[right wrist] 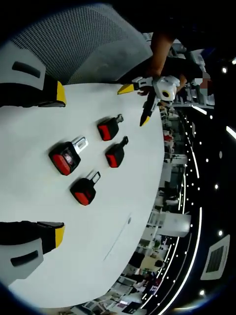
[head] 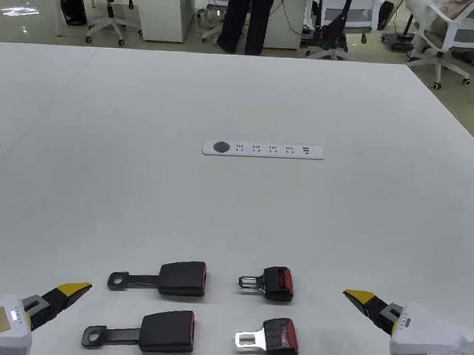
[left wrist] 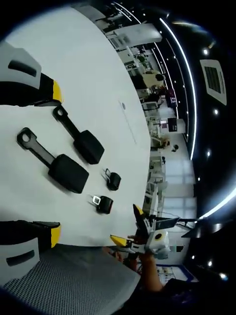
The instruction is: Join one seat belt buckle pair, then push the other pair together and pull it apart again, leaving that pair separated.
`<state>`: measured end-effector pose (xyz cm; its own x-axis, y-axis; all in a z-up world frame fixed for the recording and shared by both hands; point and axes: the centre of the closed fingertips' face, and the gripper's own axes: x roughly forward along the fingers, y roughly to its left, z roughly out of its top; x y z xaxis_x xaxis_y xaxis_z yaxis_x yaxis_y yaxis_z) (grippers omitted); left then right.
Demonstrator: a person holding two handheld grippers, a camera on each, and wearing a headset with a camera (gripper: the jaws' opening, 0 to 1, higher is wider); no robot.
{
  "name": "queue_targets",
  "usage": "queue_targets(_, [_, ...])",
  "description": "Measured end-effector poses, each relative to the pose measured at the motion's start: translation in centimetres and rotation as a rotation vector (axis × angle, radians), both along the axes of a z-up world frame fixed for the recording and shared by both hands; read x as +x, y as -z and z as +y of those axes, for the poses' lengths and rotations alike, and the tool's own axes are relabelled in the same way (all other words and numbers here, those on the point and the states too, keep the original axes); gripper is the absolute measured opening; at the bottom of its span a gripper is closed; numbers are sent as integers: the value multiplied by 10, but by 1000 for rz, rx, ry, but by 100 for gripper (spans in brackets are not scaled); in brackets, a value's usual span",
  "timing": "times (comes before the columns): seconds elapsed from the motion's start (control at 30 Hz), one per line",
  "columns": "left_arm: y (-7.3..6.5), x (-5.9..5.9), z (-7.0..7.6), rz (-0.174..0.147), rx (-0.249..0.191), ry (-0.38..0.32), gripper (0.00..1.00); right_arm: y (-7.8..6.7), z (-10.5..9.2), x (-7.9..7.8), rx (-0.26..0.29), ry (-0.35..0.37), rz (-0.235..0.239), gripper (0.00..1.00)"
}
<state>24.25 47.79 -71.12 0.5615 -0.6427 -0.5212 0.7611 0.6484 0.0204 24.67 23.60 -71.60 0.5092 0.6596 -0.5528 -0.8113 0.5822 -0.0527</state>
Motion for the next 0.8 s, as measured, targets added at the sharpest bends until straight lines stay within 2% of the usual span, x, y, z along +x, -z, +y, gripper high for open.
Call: queue_targets(0.8, [3, -1, 0, -3, -4, 8, 100, -3, 0, -1, -7, -2, -4, 97])
